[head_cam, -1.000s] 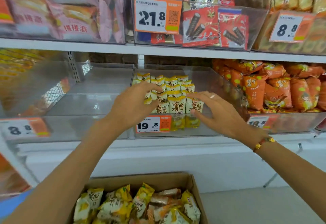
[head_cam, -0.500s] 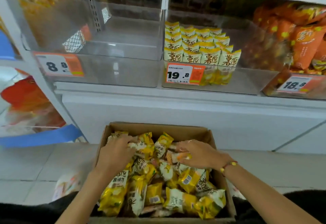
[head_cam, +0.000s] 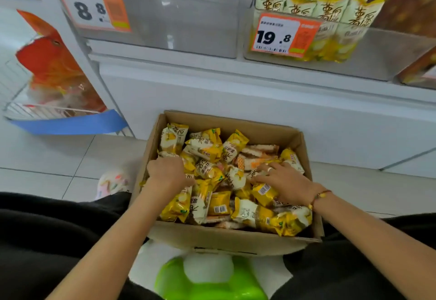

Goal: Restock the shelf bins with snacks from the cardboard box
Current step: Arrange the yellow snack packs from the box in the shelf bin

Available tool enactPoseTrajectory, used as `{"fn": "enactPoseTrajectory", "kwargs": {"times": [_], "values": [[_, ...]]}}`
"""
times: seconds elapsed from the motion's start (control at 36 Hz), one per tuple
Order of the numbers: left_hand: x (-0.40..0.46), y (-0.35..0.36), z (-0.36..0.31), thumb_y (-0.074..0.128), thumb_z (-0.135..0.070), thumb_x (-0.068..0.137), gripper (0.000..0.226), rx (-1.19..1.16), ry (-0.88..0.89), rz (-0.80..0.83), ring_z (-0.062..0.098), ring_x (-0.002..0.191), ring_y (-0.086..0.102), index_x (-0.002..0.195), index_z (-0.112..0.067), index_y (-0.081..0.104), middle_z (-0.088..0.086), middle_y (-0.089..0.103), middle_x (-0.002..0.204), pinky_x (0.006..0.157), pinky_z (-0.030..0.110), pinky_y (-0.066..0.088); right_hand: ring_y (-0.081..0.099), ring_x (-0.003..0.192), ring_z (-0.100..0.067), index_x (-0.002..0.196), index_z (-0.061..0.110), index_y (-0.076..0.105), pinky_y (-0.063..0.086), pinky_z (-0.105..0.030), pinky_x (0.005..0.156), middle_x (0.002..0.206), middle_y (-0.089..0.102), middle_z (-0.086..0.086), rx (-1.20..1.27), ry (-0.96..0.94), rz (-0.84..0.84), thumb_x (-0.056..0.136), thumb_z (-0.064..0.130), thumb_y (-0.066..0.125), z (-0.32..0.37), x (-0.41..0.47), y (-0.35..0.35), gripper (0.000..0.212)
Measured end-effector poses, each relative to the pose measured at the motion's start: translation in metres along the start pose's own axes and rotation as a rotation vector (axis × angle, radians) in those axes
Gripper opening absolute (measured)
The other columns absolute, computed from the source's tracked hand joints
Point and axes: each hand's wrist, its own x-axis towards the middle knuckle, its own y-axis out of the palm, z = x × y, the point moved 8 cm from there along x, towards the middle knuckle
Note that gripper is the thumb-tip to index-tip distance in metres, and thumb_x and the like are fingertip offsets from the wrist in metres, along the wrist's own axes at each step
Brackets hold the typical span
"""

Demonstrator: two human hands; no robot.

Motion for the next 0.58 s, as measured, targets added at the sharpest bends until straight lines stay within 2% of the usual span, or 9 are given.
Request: {"fn": "enactPoseTrajectory", "kwargs": {"times": [0.08,0.14,0.19,0.25,0.36,0.42,0.47,0.53,0.58], "values": [[0.0,0.0,-0.008,0.053,-0.065,0.085,0.063,-0.042,0.035,0.039,0.021,0.112,0.057,0.121,-0.014,0.051,0.001,0.06,0.117,0.078,0.03,0.039,0.025,0.141,-0.021,0.149,0.035,0.021,0.023,-0.042,0.109,0.155,0.027,0.002,0.072,-0.008,-0.124,0.087,0.012,0.061,-0.002,-0.006,0.001,0.077],[0.003,-0.002,-0.011,0.053,-0.071,0.081,0.066,-0.112,0.068,0.063,0.02,0.104,0.06,0.113,-0.013,0.053,-0.001,0.06,0.102,0.077,0.03,0.043,0.035,0.135,-0.022,0.145,0.028,0.027,0.023,-0.041,0.11,0.145,0.042,0.002,0.302,0.075,-0.212,0.087,0.023,0.065,-0.013,-0.008,-0.004,0.07],[0.006,-0.012,-0.016,0.053,-0.076,0.075,0.066,-0.236,0.115,0.05,0.019,0.091,0.061,0.096,-0.013,0.051,-0.004,0.055,0.083,0.073,0.031,0.045,0.047,0.122,-0.021,0.136,0.022,0.028,0.033,-0.035,0.102,0.129,0.051,0.001,0.726,0.22,-0.253,0.088,0.034,0.067,-0.029,-0.015,-0.014,0.064],[0.003,-0.027,-0.024,0.054,-0.075,0.073,0.06,-0.397,0.164,0.03,0.013,0.081,0.058,0.089,-0.017,0.049,-0.008,0.053,0.083,0.069,0.027,0.043,0.055,0.112,-0.015,0.13,0.019,0.03,0.046,-0.027,0.09,0.127,0.052,0.0,1.232,0.3,-0.23,0.084,0.036,0.07,-0.036,-0.022,-0.022,0.063],[-0.004,-0.053,-0.036,0.059,-0.064,0.078,0.079,-0.914,0.202,-0.025,0.021,0.109,0.058,0.136,-0.013,0.038,-0.003,0.048,0.121,0.091,0.033,0.048,0.064,0.106,-0.021,0.124,0.017,0.057,0.051,-0.041,0.092,0.121,0.065,-0.005,2.118,0.128,-0.162,0.062,0.042,0.086,-0.033,-0.041,-0.046,0.073],[-0.006,-0.06,-0.042,0.061,-0.059,0.079,0.074,-1.209,0.196,-0.031,0.023,0.104,0.062,0.133,-0.014,0.038,-0.002,0.051,0.116,0.077,0.029,0.056,0.064,0.106,-0.022,0.11,0.018,0.071,0.051,-0.041,0.095,0.119,0.067,-0.007,2.29,-0.006,-0.155,0.055,0.04,0.091,-0.033,-0.05,-0.061,0.062],[-0.009,-0.068,-0.051,0.061,-0.05,0.085,0.044,-1.369,0.217,-0.045,0.025,0.102,0.065,0.112,-0.018,0.047,-0.003,0.052,0.102,0.06,0.021,0.056,0.057,0.117,-0.027,0.114,0.016,0.071,0.045,-0.043,0.103,0.127,0.062,-0.013,2.349,-0.076,-0.163,0.059,0.037,0.09,-0.035,-0.056,-0.071,0.062],[-0.016,-0.081,-0.061,0.061,-0.049,0.085,0.033,-1.413,0.264,-0.087,0.024,0.098,0.066,0.101,-0.023,0.047,-0.003,0.052,0.097,0.062,0.026,0.058,0.056,0.118,-0.03,0.121,0.01,0.065,0.043,-0.045,0.105,0.126,0.062,-0.016,2.394,-0.125,-0.181,0.061,0.035,0.089,-0.037,-0.061,-0.082,0.069],[-0.023,-0.094,-0.07,0.061,-0.049,0.085,0.037,-1.447,0.3,-0.114,0.019,0.094,0.065,0.106,-0.025,0.042,-0.007,0.051,0.093,0.059,0.025,0.057,0.066,0.103,-0.026,0.118,0.007,0.063,0.052,-0.042,0.094,0.106,0.07,-0.012,2.419,-0.142,-0.228,0.06,0.035,0.089,-0.042,-0.063,-0.091,0.07]]}}
